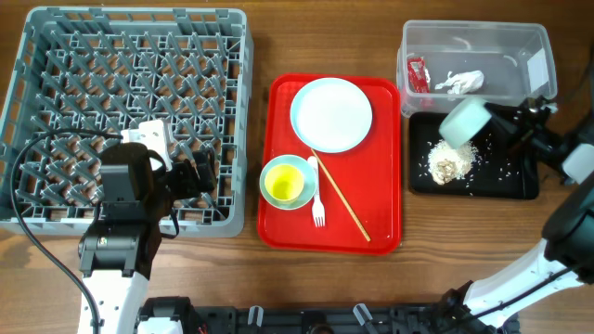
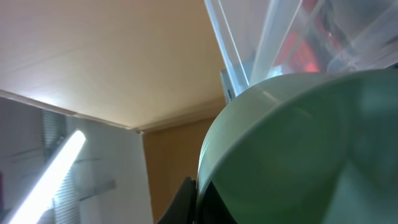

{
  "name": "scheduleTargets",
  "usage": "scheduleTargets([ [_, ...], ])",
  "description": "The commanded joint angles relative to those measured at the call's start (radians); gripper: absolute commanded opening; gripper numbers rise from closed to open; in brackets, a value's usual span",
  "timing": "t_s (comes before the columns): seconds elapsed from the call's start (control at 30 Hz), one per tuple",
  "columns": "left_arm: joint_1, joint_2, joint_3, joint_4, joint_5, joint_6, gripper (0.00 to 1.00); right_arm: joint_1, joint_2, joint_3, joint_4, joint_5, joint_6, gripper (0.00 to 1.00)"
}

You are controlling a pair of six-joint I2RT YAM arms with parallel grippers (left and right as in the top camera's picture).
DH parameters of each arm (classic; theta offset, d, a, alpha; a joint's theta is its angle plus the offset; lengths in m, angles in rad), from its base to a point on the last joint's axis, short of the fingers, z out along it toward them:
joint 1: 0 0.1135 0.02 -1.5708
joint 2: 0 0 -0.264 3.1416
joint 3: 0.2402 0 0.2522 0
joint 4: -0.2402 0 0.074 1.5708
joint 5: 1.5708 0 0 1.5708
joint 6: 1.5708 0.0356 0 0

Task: Sort waste into correct bins and load items into the dishwasher rack

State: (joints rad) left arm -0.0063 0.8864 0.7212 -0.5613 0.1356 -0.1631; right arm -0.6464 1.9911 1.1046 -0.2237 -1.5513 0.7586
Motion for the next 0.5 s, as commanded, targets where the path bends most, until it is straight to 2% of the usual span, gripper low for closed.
scheduleTargets([
  [0.0,0.003,0.000,0.018,0.003,-0.006,-0.005,1.00,0.051,-0.058,0.002,0.000,0.094,-0.039,0.04],
  [0.23,0.003,0.000,0.018,0.003,-0.006,-0.005,1.00,0.133,-0.230,0.002,-0.056,0.310,-0.159,0.05],
  [0.37,0.003,0.000,0.018,0.003,-0.006,-0.005,1.00,0.204,-0.398,0.002,-0.187,0.575,-0.289,0.04],
  [0.47,0.003,0.000,0.018,0.003,-0.006,-0.005,1.00,0.320,-0.503,0.002,-0.217,0.796,-0.412,0.04],
])
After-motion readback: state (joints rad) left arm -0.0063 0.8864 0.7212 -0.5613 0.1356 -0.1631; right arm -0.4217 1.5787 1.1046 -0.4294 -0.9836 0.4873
